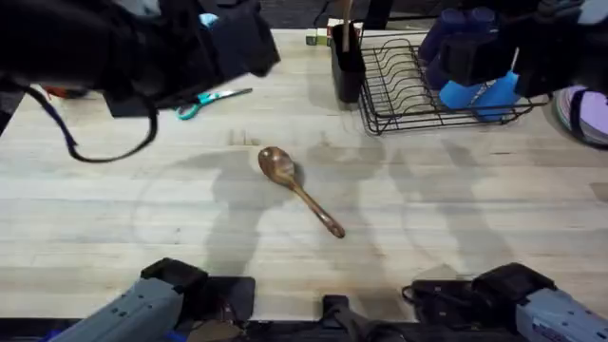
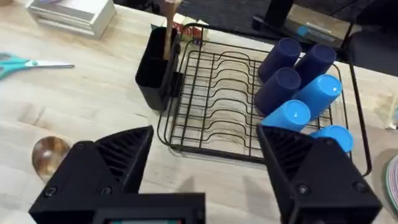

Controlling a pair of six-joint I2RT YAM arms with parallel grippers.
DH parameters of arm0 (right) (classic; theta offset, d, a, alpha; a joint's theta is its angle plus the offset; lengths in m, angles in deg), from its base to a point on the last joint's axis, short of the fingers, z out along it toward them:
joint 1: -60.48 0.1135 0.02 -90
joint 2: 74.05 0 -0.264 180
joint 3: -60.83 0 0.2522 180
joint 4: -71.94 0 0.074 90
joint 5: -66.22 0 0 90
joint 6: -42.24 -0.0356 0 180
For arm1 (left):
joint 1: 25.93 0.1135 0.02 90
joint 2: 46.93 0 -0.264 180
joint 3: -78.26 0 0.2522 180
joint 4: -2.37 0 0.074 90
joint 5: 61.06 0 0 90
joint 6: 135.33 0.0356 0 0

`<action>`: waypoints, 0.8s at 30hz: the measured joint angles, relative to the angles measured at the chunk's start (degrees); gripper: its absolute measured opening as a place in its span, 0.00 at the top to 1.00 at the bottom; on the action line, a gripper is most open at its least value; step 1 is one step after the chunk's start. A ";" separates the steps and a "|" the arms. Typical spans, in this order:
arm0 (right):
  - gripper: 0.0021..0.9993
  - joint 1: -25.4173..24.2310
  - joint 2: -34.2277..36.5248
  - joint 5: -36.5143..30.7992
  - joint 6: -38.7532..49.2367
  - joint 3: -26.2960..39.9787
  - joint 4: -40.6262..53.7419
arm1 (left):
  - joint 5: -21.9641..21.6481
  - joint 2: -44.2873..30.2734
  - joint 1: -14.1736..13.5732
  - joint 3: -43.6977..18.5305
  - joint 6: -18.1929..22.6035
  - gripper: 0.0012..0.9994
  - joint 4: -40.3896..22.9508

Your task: Pick up the spoon on the table one by one and put them onto the rack

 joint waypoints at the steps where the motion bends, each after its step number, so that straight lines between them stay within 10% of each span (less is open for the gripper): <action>1: 0.01 0.00 0.01 0.00 -0.01 0.00 0.01 | -0.80 0.00 -1.42 0.00 -1.70 0.00 -0.61; 8: 0.00 0.00 0.00 0.00 -1.40 0.00 0.16 | -4.22 0.00 -11.02 0.00 -17.23 0.00 -3.76; 24: 0.00 0.00 0.00 0.00 -2.54 0.00 0.76 | -8.58 -9.06 -22.37 -0.02 -30.14 0.01 -7.71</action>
